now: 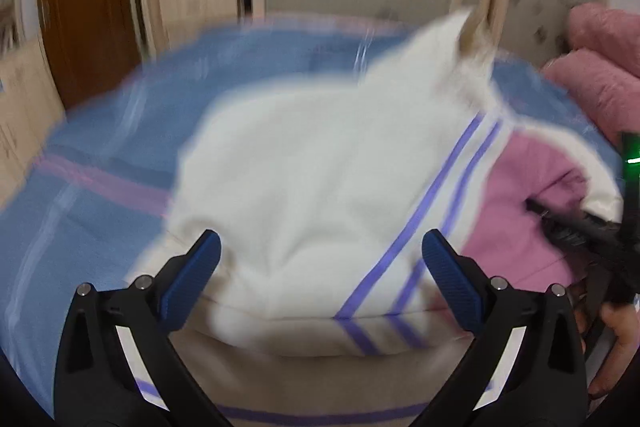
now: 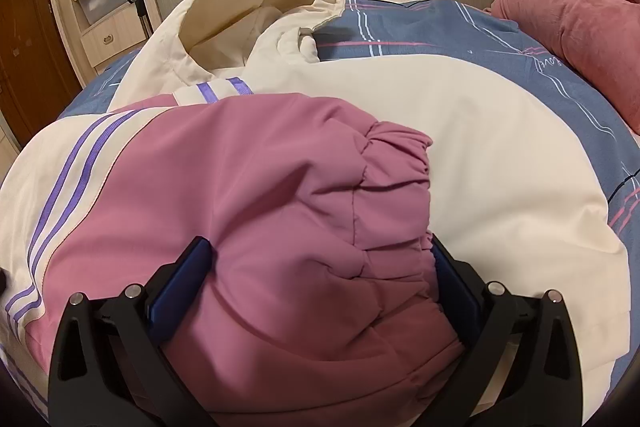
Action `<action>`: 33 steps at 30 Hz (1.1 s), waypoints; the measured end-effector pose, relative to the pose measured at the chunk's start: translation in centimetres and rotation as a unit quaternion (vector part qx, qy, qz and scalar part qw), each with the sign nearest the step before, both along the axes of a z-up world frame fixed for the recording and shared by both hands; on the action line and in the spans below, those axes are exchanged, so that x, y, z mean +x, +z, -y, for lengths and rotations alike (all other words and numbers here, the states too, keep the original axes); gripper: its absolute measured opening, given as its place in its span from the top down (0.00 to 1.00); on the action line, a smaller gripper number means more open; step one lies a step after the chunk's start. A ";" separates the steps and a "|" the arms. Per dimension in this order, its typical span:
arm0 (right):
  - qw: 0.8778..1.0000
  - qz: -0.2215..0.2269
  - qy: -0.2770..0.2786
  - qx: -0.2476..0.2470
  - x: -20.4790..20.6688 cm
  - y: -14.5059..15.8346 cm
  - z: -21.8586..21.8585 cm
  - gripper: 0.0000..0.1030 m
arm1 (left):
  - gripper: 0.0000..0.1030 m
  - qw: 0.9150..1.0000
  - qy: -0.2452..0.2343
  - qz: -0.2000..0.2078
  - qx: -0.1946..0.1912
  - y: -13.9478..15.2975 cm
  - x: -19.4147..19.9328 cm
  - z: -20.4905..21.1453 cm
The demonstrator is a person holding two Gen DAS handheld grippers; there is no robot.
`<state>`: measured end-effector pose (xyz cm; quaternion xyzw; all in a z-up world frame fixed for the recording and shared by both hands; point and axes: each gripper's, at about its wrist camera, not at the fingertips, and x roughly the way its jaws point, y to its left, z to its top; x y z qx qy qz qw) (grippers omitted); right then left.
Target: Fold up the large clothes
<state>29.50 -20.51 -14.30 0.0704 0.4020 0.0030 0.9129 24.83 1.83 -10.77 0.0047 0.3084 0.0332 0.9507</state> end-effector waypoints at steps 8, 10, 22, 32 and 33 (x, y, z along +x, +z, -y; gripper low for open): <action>1.000 0.001 0.002 -0.005 0.0 0.0 -0.2 0.01 | 0.02 0.986 -0.022 -0.157 -0.045 -4.6 4.9 -1.4; 1.000 0.000 0.001 -0.004 0.0 0.0 -0.1 0.01 | 0.02 0.987 -0.023 -0.150 -0.049 -3.8 4.5 -1.5; 0.998 0.056 0.002 0.023 11.9 13.5 -2.1 0.01 | 0.02 0.992 -0.031 -0.119 -0.035 -4.1 1.8 -1.1; 0.988 -0.032 -0.090 0.123 30.6 6.9 -0.9 0.90 | 0.02 0.995 -0.032 -0.093 -0.026 -4.7 2.0 -0.8; 0.985 -0.029 -0.092 0.140 30.1 6.3 -0.8 0.92 | 0.02 0.995 -0.032 -0.093 -0.027 -4.8 2.1 -0.8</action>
